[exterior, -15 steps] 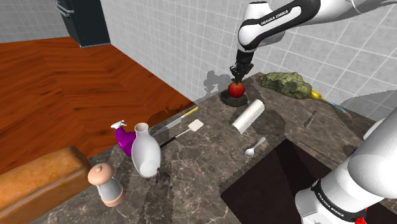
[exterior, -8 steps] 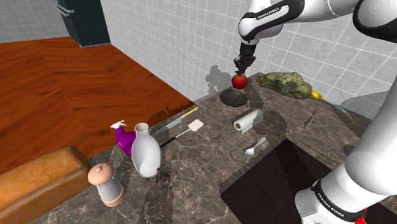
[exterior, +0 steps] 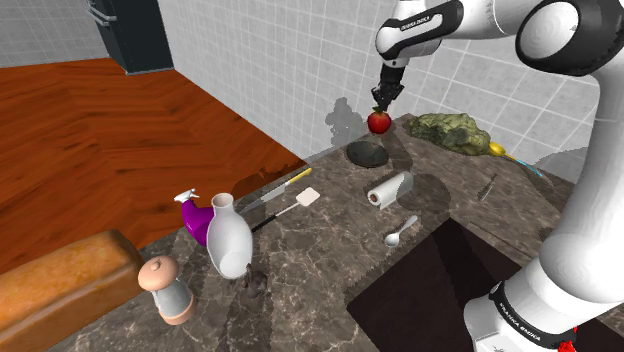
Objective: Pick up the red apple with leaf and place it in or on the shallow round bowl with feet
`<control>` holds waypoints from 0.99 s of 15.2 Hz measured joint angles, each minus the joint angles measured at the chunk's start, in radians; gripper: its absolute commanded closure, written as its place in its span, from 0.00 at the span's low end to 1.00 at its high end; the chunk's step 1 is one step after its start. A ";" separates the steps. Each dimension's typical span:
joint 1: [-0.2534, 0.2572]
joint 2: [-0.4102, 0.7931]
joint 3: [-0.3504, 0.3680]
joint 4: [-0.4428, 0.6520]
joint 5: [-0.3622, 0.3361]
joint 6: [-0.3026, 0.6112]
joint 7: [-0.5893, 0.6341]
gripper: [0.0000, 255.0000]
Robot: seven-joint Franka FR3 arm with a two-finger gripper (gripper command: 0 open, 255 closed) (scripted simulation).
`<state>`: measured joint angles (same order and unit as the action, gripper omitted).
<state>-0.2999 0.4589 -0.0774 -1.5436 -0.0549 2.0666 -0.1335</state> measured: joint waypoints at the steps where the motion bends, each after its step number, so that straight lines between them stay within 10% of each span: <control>1: -0.001 0.003 0.000 -0.009 0.000 0.012 -0.001 1.00; 15: -0.003 0.081 0.001 -0.085 0.000 0.166 0.008 1.00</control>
<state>-0.3027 0.5400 -0.0763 -1.6286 -0.0547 2.2324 -0.1250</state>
